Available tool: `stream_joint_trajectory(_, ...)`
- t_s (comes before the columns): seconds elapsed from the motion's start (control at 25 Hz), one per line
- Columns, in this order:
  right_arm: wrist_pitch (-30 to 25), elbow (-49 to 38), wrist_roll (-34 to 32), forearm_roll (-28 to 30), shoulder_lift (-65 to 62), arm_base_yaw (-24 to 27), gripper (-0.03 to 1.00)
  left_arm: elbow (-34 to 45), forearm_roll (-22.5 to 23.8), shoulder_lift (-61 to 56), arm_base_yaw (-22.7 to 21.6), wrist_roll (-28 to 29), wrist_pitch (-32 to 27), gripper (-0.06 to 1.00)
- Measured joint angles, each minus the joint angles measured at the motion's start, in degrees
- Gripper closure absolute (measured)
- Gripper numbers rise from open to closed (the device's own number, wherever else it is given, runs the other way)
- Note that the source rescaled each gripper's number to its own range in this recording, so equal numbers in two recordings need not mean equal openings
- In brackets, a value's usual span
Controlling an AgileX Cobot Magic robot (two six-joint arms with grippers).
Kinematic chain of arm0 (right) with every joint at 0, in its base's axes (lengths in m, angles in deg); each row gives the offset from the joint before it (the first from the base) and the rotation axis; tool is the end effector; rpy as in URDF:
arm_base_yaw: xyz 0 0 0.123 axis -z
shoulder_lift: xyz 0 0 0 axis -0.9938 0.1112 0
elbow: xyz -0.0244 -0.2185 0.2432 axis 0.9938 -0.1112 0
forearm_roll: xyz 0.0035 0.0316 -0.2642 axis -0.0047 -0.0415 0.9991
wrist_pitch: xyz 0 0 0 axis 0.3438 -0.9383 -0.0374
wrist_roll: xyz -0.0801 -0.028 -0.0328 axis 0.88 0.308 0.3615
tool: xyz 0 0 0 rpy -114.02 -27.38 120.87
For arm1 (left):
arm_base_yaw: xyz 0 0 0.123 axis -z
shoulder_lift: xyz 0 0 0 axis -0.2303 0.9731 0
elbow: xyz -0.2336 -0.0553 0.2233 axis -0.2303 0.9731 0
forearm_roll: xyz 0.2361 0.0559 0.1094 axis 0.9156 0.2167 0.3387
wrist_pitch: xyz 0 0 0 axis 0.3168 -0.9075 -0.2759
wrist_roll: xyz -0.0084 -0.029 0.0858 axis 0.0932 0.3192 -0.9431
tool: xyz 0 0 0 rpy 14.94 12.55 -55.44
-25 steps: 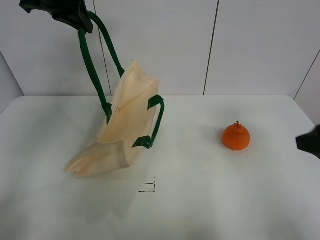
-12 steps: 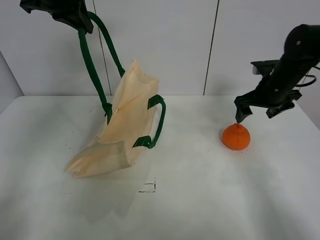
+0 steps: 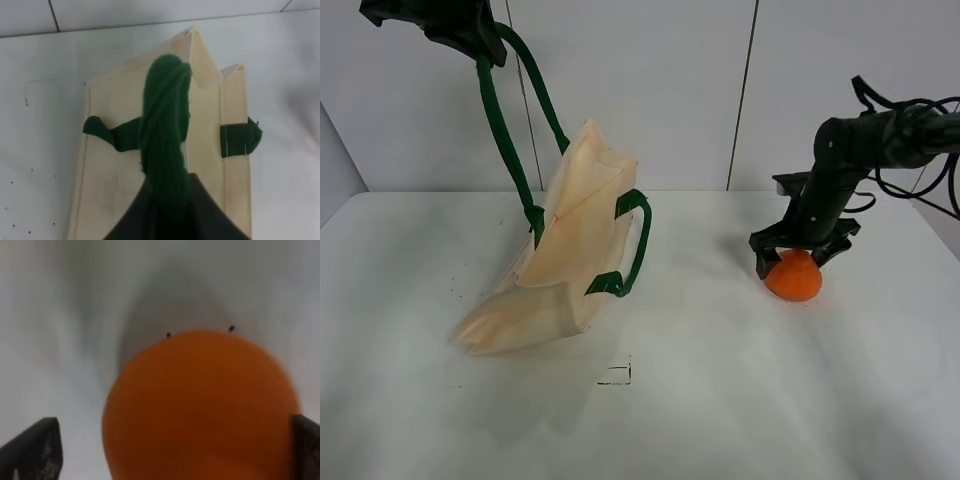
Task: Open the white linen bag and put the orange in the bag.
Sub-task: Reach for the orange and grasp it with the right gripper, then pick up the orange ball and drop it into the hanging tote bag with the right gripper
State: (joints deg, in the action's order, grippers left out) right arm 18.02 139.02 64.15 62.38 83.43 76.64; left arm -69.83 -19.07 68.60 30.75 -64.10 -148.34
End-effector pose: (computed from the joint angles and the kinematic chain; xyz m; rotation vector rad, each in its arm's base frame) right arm 0.4584 0.0575 0.1557 -0.2045 3.0283 0.0324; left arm 0.4024 -0.1295 0.4762 0.1416 2.4007 -0.2753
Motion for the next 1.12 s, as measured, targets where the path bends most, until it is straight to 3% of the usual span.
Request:
stream_joint_trajectory(0.2,0.58,0.15,-1.06,1.13,2.12,0.00,-0.02,0.00,0.00,0.00,0.00,0.00,0.00,0.94)
stream_joint_trajectory(0.24,0.62,0.15,-1.40,1.13,2.12,0.00,0.04,0.00,0.00,0.00,0.00,0.00,0.00,0.94)
stream_joint_trajectory(0.32,0.49,0.25,-1.40,1.61,2.12,0.00,0.30,0.00,0.00,0.00,0.00,0.00,0.00,0.94)
stream_joint_trajectory(0.4,-0.37,0.45,-1.40,2.08,2.03,0.00,0.77,0.00,0.00,0.00,0.00,-0.06,0.00,0.94)
stream_joint_trajectory(0.44,-0.73,0.61,-1.40,2.22,1.66,0.00,0.93,0.00,0.00,0.00,0.00,-0.05,0.00,0.94)
stream_joint_trajectory(0.48,-1.04,0.86,-1.40,2.39,1.26,0.00,0.97,0.00,0.00,0.00,0.00,-0.05,0.00,0.94)
stream_joint_trajectory(0.68,-6.75,5.03,-1.06,2.23,-1.46,0.00,0.95,0.00,0.00,0.00,0.00,-0.05,0.00,0.94)
stream_joint_trajectory(0.88,-15.76,16.21,0.18,-4.23,-6.20,0.00,0.95,0.00,0.00,0.00,0.00,-0.05,0.00,0.94)
stream_joint_trajectory(1.12,-17.46,29.55,2.31,-14.08,-7.52,-4.08,0.95,0.00,0.00,0.00,0.00,-0.11,0.00,0.94)
